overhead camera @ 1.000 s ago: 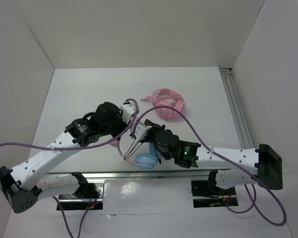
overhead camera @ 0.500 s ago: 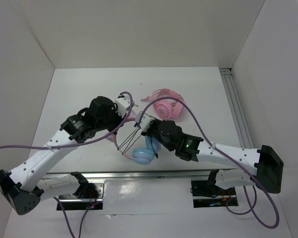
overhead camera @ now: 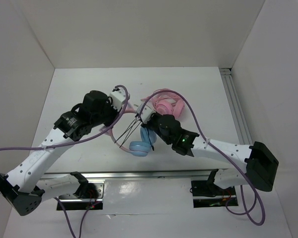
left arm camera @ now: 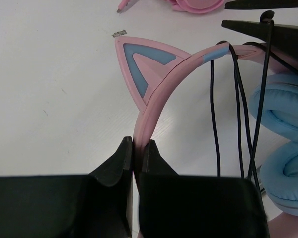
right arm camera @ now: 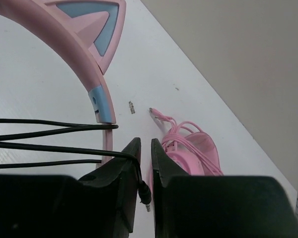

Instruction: Wrap the headphones

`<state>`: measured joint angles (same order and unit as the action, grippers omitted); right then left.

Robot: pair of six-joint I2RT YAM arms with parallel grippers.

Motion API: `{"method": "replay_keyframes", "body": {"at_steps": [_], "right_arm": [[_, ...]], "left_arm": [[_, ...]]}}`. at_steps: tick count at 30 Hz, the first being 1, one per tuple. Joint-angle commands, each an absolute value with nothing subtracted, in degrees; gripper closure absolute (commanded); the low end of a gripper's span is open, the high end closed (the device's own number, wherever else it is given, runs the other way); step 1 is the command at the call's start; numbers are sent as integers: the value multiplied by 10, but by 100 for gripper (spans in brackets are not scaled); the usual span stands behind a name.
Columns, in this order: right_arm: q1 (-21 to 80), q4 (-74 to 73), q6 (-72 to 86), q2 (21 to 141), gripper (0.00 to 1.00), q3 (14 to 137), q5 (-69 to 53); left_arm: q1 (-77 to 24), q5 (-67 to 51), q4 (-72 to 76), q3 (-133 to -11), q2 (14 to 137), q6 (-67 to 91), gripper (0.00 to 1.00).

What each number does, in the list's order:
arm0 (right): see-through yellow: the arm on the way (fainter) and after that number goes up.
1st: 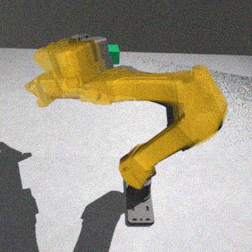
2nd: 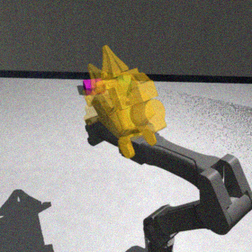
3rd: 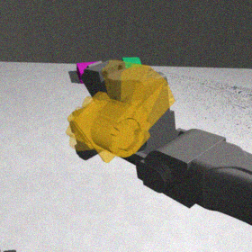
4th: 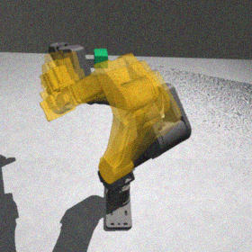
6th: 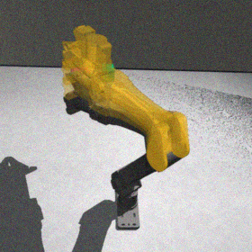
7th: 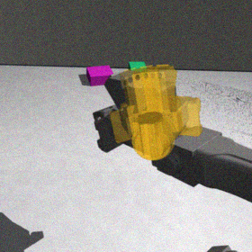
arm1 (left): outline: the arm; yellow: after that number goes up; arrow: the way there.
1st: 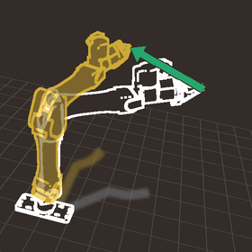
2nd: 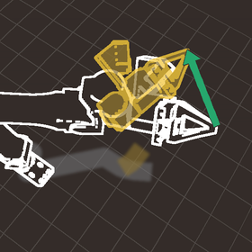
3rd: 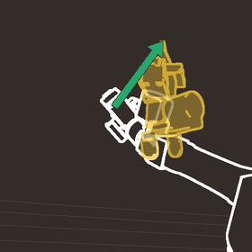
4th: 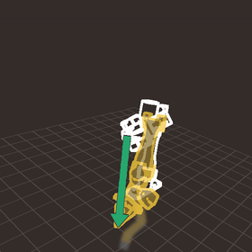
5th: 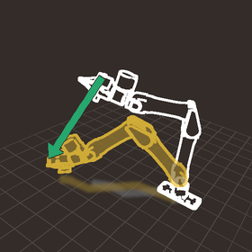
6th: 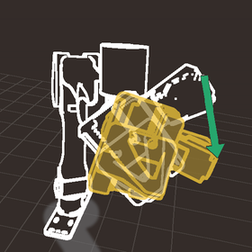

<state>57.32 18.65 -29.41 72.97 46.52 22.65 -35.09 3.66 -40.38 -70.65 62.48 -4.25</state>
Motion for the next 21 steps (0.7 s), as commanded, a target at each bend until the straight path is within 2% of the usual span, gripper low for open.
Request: {"method": "replay_keyframes", "body": {"at_steps": [1,5,13,14,21], "right_arm": [[525,213,-287,745,79,478,319],[514,213,-281,758,73,478,324],[514,196,-265,777,70,483,319],[509,196,-265,777,65,483,319],[498,183,-233,759,55,483,293]], "left_arm": [[-352,-12,-427,-745,599,-43,100],[-345,10,-422,-762,599,-37,100],[-328,-4,-428,-775,605,-37,100],[-328,3,-428,-780,610,-37,100],[-283,23,-428,-780,636,-19,100]]}}
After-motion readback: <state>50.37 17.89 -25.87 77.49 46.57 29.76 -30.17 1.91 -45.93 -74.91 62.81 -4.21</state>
